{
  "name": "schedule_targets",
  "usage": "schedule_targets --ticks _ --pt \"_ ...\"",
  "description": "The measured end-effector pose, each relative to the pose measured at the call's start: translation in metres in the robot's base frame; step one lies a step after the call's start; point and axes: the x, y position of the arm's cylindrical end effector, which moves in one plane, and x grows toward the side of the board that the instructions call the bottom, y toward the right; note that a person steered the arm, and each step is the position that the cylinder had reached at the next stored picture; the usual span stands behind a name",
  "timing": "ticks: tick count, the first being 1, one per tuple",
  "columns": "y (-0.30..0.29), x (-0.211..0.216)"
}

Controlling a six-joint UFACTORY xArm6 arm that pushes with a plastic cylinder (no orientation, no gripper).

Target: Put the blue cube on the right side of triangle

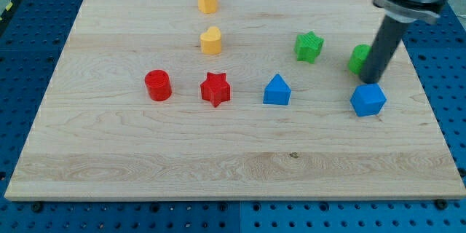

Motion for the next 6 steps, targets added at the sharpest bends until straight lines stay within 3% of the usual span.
schedule_targets --ticks 1,2,6 --pt "0.033 0.003" --pt "0.039 0.031" --pt "-0.028 0.054"
